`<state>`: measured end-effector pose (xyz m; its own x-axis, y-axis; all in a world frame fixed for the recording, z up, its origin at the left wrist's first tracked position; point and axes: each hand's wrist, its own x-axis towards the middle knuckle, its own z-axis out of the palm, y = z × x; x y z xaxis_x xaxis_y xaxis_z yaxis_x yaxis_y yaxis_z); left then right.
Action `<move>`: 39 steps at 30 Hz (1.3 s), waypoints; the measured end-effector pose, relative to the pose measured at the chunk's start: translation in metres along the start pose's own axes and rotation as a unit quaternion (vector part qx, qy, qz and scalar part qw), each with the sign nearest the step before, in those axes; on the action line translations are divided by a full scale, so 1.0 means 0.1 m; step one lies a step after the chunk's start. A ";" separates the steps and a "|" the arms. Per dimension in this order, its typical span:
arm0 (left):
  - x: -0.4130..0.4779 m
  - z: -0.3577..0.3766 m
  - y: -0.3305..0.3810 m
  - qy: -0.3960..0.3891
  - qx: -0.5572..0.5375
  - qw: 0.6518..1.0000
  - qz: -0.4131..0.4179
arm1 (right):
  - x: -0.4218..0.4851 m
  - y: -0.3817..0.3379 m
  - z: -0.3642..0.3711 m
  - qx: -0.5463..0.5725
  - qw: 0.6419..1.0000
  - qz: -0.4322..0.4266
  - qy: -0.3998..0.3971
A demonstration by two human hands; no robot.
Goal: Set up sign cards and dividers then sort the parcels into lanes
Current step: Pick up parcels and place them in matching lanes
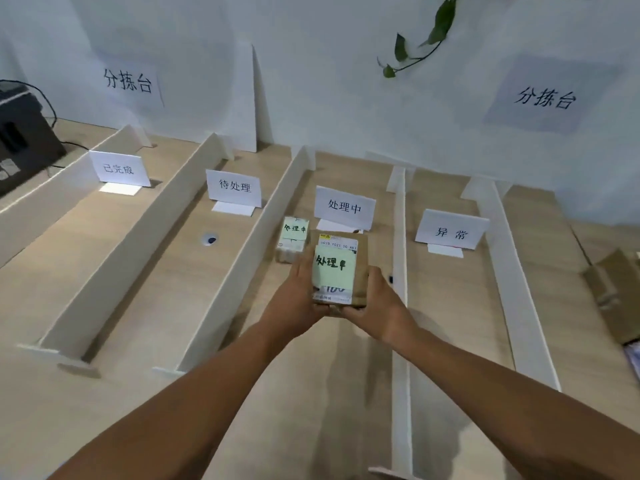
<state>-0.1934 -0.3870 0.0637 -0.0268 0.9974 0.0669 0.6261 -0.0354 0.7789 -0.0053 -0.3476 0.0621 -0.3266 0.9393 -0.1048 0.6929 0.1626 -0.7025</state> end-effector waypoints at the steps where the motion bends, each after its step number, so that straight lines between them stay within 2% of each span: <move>1: 0.15 0.02 -0.09 -0.014 0.002 1.000 -0.004 | 0.11 0.02 0.03 -0.003 1.000 0.016 0.004; 7: 1.06 0.18 -0.61 -0.064 0.009 0.998 -0.012 | 0.94 0.21 0.22 -0.043 0.996 0.081 0.013; 11: 1.49 0.35 -0.97 -0.085 0.028 0.995 -0.043 | 1.44 0.47 0.45 -0.064 0.991 0.115 -0.021; 14: 1.71 0.51 -1.21 -0.102 0.065 0.991 -0.060 | 1.74 0.67 0.59 -0.046 0.988 0.136 -0.048; 23: 1.93 0.79 -1.57 -0.123 0.115 0.984 -0.052 | 2.09 1.01 0.91 -0.025 0.987 0.153 -0.032; 27: 1.79 0.62 -1.41 -0.145 0.122 0.979 -0.069 | 1.93 0.82 0.66 -0.096 0.984 0.138 -0.061; 32: 1.59 0.23 -0.89 -0.148 0.128 0.981 -0.018 | 1.36 0.52 0.01 -0.099 0.991 0.077 -0.037; 36: 1.38 0.19 -0.24 -0.195 0.134 0.970 0.056 | 0.55 0.52 -0.60 -0.184 0.981 0.032 0.053; 39: 1.07 0.42 0.37 -0.214 0.166 0.952 0.144 | -0.20 0.66 -1.04 -0.267 0.957 0.041 0.107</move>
<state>-0.1406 -0.2793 0.0735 0.4575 0.8866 -0.0676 0.7735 -0.3593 0.5221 0.1142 -0.3239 0.0909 -0.1571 0.9867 0.0421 0.9592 0.1626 -0.2313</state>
